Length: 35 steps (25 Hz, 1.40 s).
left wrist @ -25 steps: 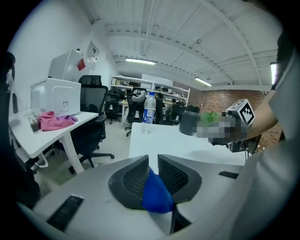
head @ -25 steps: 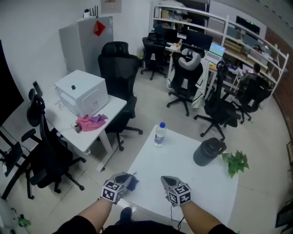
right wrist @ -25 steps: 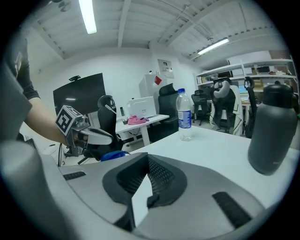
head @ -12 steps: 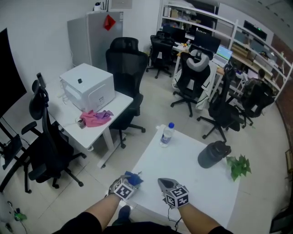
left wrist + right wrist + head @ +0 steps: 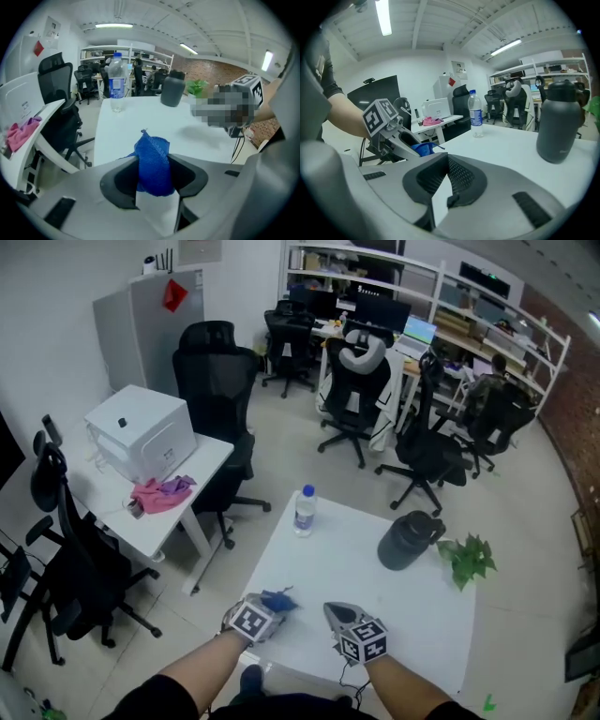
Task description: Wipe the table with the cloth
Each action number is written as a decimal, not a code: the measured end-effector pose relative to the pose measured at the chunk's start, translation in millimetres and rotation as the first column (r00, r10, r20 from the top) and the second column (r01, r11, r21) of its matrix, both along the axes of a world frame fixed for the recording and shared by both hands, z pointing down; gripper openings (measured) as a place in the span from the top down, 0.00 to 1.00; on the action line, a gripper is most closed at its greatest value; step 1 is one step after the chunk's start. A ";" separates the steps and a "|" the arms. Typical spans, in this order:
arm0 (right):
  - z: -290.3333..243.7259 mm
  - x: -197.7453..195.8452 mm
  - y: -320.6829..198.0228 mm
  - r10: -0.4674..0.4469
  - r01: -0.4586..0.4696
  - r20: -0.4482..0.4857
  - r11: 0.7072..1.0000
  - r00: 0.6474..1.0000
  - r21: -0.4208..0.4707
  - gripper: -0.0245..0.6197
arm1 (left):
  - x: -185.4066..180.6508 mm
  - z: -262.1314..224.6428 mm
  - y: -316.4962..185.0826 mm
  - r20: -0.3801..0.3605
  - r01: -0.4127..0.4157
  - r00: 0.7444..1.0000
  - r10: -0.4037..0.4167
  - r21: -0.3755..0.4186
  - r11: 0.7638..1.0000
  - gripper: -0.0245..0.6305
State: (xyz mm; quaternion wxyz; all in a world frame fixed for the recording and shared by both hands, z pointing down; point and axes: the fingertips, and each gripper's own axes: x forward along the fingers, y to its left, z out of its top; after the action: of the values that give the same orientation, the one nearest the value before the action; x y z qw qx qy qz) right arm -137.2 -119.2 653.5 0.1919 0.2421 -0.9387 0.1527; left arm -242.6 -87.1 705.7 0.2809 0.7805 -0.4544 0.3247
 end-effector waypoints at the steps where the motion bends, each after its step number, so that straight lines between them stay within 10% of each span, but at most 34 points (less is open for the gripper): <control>1: -0.9 11.1 -3.3 0.021 -0.021 0.001 1.000 1.000 0.001 0.95 | 17.5 -8.8 -9.1 -0.019 -0.022 1.000 0.022 0.006 1.000 0.69; 13: -14.1 178.2 -30.6 0.270 -0.270 -0.015 0.963 0.963 0.028 0.95 | 210.7 -3.7 -69.2 -0.095 -0.193 0.979 0.179 -0.167 0.967 0.69; 19: -10.9 244.5 -33.6 0.358 -0.357 -0.027 0.934 0.933 0.024 0.95 | 267.4 15.4 -93.0 0.009 -0.212 0.976 0.219 -0.212 0.954 0.69; 35: 9.3 318.4 -44.3 0.428 -0.428 -0.019 0.904 0.904 -0.008 0.95 | 310.1 66.4 -144.4 0.074 -0.169 0.975 0.209 -0.361 0.917 0.70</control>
State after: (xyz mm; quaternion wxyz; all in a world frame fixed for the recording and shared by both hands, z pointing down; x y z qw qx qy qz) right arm 181.2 -163.5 662.8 0.1631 0.4422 -0.8602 0.1947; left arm 67.4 -231.5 772.1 0.3579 0.7385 -0.3260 0.4693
